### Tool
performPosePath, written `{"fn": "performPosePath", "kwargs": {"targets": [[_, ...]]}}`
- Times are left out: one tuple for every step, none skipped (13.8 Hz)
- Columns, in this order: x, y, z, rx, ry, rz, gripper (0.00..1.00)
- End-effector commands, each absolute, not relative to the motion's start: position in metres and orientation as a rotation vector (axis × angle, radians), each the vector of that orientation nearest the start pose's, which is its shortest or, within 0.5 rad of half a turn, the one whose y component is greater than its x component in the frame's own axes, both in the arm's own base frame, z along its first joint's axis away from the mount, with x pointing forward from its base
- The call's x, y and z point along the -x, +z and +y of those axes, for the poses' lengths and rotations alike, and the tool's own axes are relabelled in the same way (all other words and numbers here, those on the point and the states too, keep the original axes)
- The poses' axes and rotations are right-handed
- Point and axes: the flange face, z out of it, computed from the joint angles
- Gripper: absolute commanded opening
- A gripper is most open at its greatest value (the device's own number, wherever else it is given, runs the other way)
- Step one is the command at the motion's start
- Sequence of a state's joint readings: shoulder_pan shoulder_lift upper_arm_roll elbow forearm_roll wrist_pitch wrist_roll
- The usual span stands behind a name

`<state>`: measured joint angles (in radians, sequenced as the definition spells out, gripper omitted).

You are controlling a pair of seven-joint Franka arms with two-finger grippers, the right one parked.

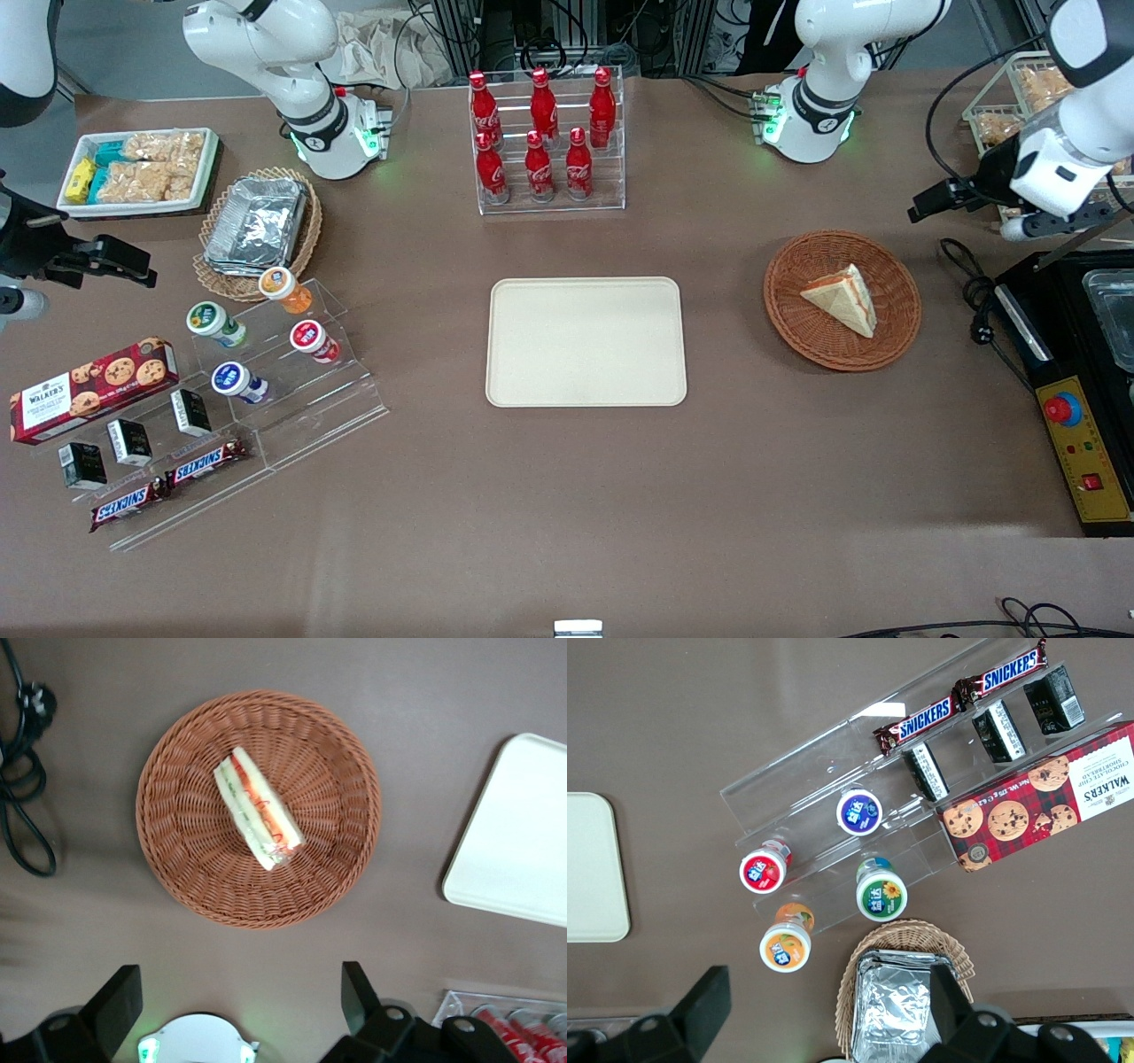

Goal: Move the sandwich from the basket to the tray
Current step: 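Lower the open left gripper over the wrapped sandwich in the basket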

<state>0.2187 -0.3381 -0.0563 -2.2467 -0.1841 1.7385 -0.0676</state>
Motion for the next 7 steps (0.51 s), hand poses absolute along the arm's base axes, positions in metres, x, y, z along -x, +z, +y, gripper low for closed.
{"fn": "performPosePath", "kwargs": {"targets": [[-0.423, 0.469, 0.062, 3.279, 0.283, -0.555, 1.0], [-0.423, 0.459, 0.068, 3.283, 0.309, -0.592, 1.0], [-0.423, 0.445, 0.073, 3.306, 0.348, -0.654, 1.0], [-0.423, 0.431, 0.079, 3.32, 0.377, -0.716, 1.0], [-0.422, 0.416, 0.083, 3.318, 0.406, -0.756, 1.0], [-0.422, 0.401, 0.085, 3.323, 0.425, -0.795, 1.0], [-0.42, 0.386, 0.09, 3.335, 0.456, -0.867, 1.0]]}}
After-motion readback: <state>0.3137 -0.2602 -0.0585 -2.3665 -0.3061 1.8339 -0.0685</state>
